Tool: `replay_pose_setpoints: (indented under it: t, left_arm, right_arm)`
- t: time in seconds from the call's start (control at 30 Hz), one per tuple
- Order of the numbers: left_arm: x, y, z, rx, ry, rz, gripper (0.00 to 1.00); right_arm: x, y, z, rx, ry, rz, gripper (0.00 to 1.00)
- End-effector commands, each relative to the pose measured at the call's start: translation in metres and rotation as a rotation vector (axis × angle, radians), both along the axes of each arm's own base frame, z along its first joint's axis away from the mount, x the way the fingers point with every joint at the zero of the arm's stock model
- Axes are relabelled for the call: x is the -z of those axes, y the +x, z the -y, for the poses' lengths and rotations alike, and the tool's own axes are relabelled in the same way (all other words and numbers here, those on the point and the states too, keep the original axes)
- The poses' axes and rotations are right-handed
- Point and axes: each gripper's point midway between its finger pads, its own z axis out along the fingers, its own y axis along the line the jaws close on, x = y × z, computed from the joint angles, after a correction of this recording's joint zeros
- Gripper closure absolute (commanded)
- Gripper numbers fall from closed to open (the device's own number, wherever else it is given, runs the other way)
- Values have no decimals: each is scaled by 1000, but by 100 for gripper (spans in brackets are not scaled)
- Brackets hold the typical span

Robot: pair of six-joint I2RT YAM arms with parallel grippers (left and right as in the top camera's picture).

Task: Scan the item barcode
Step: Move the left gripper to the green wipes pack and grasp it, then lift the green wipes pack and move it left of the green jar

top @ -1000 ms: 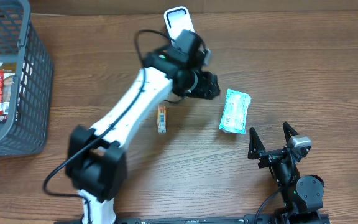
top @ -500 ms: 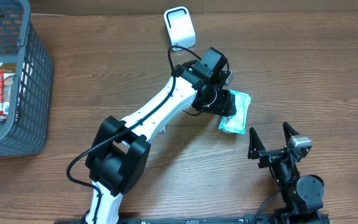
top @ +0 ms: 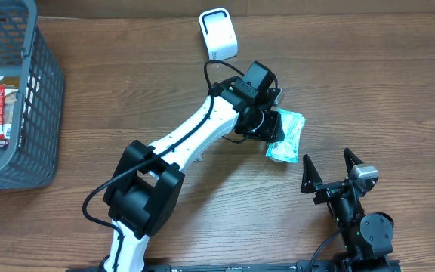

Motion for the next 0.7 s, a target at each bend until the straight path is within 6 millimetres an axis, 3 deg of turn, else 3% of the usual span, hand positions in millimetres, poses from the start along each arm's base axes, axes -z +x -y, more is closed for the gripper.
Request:
replay_pose_setpoints:
  t: [0.0,0.13,0.33,0.67]
  left_arm:
    - [9,-7,-2,5,11,-33,85]
    - [7,-6,-2,7,-10,-47,96]
    - [-5,6,-7,-17,-28,-31,96]
    - [-69,27,-35,-85,-115,56,96]
  right_arm:
    - [2,0,1,7,-6,6,0]
    - [2,0,1,7,-6,6,0]
    - [2,0,2,8,-6,6,0]
    - [2,0,1,7,-6,6,0]
